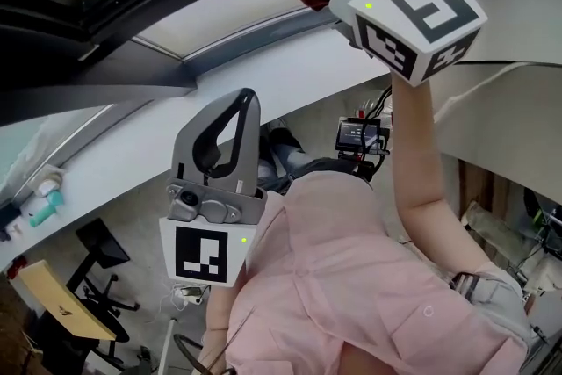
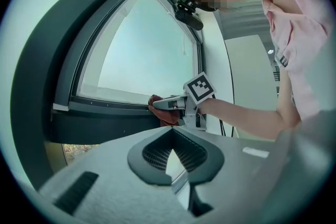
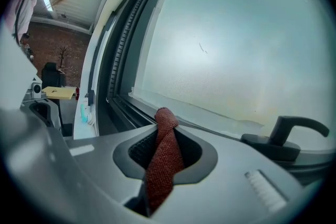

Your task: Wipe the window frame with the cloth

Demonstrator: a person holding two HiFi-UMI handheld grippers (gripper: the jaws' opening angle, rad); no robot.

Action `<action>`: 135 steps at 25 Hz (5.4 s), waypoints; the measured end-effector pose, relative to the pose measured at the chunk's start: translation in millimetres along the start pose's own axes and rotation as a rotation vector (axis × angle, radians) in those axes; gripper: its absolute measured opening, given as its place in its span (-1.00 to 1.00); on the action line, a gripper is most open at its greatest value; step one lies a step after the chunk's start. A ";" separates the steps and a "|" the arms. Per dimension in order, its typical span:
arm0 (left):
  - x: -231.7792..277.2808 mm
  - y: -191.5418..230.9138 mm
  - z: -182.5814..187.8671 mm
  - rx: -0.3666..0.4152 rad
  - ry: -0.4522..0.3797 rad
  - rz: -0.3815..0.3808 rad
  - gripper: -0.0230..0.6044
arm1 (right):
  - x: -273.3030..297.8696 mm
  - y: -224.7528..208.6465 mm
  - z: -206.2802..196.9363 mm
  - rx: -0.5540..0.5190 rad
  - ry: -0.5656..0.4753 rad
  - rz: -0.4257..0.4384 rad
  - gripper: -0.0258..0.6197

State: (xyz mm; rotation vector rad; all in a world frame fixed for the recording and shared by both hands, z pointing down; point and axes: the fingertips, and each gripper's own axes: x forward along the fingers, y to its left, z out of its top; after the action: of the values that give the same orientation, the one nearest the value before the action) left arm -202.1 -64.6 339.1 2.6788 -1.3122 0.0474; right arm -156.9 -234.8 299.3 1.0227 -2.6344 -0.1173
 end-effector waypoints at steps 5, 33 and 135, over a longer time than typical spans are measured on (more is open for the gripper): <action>-8.7 -4.9 4.8 0.015 -0.005 -0.004 -0.94 | -2.1 -0.1 -0.2 -0.001 0.009 0.003 -0.72; -20.8 -17.6 26.9 0.036 -0.055 -0.026 -0.94 | -18.7 -23.1 -7.8 -0.016 0.056 -0.036 -0.72; -19.4 -16.4 42.5 0.057 -0.103 -0.028 -0.94 | -89.6 -112.5 -34.8 0.080 0.115 -0.265 -0.72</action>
State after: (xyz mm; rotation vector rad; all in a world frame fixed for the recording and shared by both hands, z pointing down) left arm -202.9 -46.1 293.1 2.7811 -1.3207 -0.0579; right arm -11.0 -256.9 288.2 1.3606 -2.4072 -0.0113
